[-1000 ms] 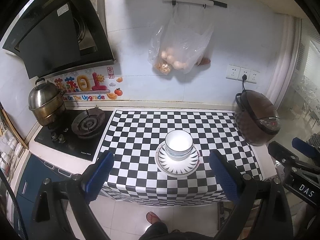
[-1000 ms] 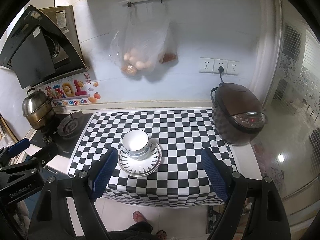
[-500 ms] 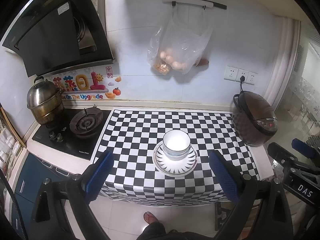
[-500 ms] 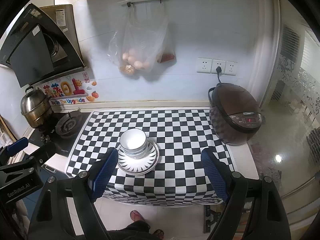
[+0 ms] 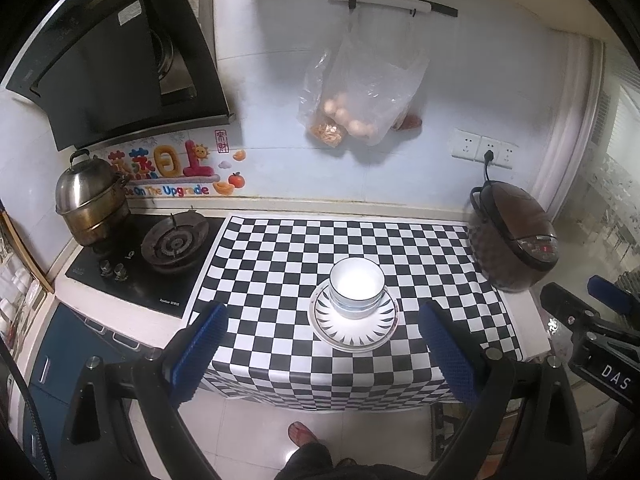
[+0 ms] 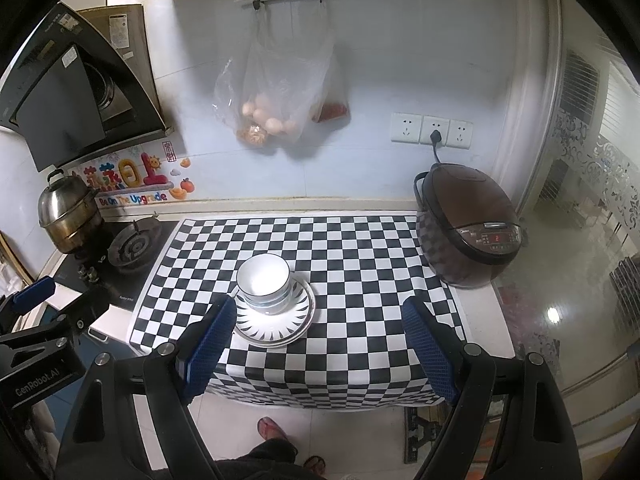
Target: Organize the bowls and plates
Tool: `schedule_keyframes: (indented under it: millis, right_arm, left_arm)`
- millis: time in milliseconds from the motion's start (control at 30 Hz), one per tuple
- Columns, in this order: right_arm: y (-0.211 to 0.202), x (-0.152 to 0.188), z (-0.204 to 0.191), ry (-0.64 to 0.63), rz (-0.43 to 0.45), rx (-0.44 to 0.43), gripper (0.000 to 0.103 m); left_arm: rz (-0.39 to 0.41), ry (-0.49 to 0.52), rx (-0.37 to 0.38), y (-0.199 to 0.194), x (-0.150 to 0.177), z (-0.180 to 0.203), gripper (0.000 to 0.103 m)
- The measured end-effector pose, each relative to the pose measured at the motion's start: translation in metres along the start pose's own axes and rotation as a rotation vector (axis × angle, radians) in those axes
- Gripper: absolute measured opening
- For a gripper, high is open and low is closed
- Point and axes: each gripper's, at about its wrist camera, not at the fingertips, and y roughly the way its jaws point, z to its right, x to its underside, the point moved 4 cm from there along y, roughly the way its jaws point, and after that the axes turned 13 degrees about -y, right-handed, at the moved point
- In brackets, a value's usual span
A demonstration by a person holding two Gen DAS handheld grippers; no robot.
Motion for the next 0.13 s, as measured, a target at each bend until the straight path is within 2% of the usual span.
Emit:
schedule_keyframes:
  millis: [133]
  right_arm:
    - [0.0035,0.0009,-0.0006,-0.008,-0.006,-0.004,0.087]
  left_arm:
    - [-0.005,-0.003,0.000,0.0007,0.0013,-0.0012,0.097]
